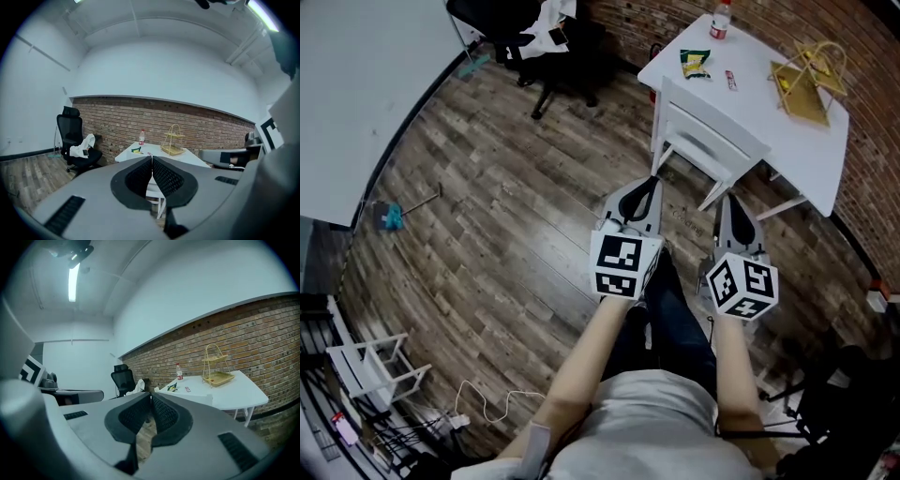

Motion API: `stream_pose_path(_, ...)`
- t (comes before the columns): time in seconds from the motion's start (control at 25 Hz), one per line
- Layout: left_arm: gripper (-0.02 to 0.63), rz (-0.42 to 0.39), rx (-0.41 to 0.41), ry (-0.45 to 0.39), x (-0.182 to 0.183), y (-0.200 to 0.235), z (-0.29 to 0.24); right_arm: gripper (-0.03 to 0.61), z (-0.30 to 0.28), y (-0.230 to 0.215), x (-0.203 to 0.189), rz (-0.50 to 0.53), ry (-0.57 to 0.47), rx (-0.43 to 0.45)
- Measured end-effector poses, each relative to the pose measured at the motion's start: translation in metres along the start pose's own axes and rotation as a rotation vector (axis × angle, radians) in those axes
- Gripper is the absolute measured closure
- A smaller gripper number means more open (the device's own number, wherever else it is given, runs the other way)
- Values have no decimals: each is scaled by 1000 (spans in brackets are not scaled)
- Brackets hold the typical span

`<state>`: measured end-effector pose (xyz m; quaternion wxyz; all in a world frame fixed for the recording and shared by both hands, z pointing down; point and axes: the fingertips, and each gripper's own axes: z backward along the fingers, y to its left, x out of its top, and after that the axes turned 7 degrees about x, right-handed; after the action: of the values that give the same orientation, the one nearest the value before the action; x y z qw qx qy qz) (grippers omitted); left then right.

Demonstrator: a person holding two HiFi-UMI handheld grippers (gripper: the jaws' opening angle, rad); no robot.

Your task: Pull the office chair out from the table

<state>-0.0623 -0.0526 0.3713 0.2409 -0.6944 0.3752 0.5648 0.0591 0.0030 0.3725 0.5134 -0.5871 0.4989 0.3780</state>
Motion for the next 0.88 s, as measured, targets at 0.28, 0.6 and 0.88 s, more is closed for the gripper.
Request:
stream_pose_path(0.28,598,-2,16,26,4,25,-60,561,-65,-22,6,-8,14,16)
stream_pose_path(0.6,597,-30,-19,43,27,32,-154,561,-150,-64,27,-23,20,18)
stream_pose_path(0.88,598,-50,-61,71,38,28,-232,561,-205,-108,44,-20,35,-2)
